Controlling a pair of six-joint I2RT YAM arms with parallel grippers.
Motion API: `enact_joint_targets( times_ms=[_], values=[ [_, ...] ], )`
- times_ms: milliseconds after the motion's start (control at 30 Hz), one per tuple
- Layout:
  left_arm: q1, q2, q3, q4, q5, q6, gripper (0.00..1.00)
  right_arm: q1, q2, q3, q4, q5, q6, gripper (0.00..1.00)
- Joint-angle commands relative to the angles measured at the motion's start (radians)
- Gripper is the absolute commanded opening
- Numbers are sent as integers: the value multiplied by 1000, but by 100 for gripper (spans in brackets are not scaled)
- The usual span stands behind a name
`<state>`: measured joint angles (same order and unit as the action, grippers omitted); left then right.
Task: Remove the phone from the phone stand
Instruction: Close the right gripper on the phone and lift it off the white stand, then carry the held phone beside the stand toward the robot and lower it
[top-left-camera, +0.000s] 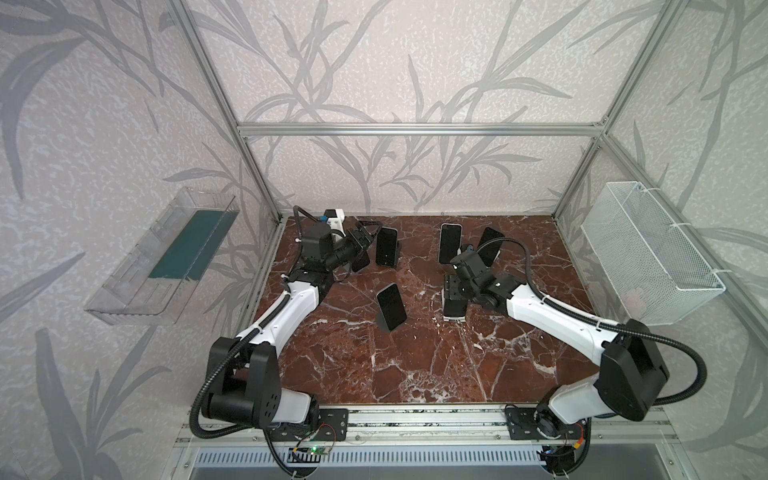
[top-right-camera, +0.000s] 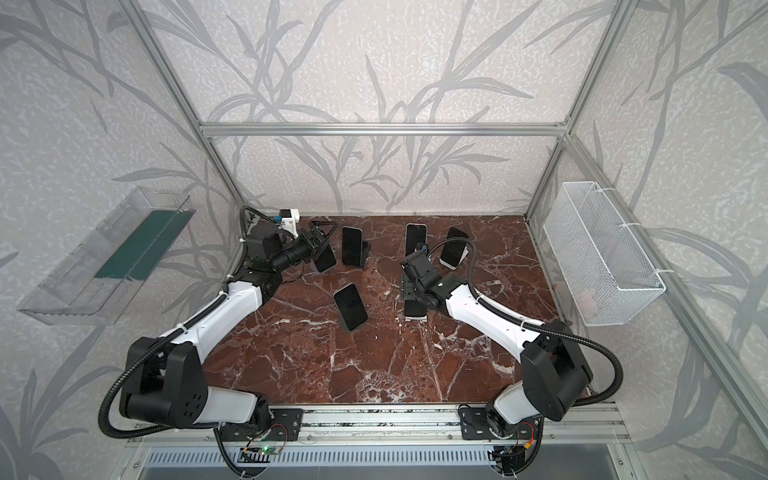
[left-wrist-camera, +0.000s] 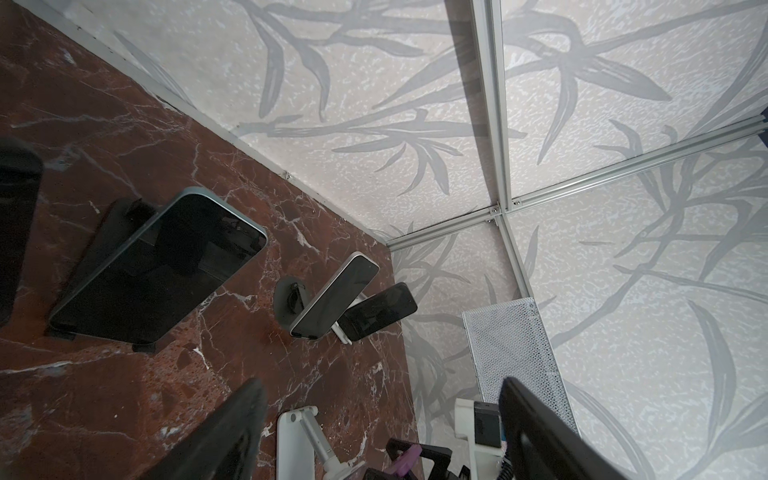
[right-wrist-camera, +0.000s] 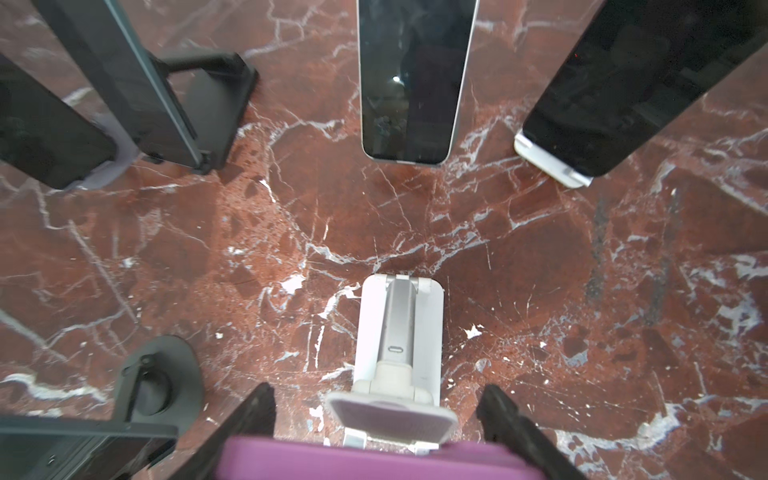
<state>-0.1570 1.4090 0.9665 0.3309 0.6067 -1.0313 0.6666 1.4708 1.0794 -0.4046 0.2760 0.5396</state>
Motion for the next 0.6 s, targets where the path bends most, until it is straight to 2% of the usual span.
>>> enact_joint_targets(
  times_ms=[0, 167, 333, 433, 567],
  values=[
    [3, -14, 28, 53, 28, -31, 88, -1, -73, 42, -48, -4, -49, 62],
    [2, -13, 23, 63, 30, -35, 88, -4, -161, 58, -125, 33, -119, 62],
    [-4, -2, 20, 79, 37, -52, 88, -20, -324, -28, -122, 25, -204, 62],
    [-9, 4, 18, 88, 42, -62, 88, -58, -397, -80, -147, 11, -246, 63],
    [-13, -2, 19, 90, 43, -60, 88, -177, -489, -163, -116, -95, -278, 63]
  ],
)
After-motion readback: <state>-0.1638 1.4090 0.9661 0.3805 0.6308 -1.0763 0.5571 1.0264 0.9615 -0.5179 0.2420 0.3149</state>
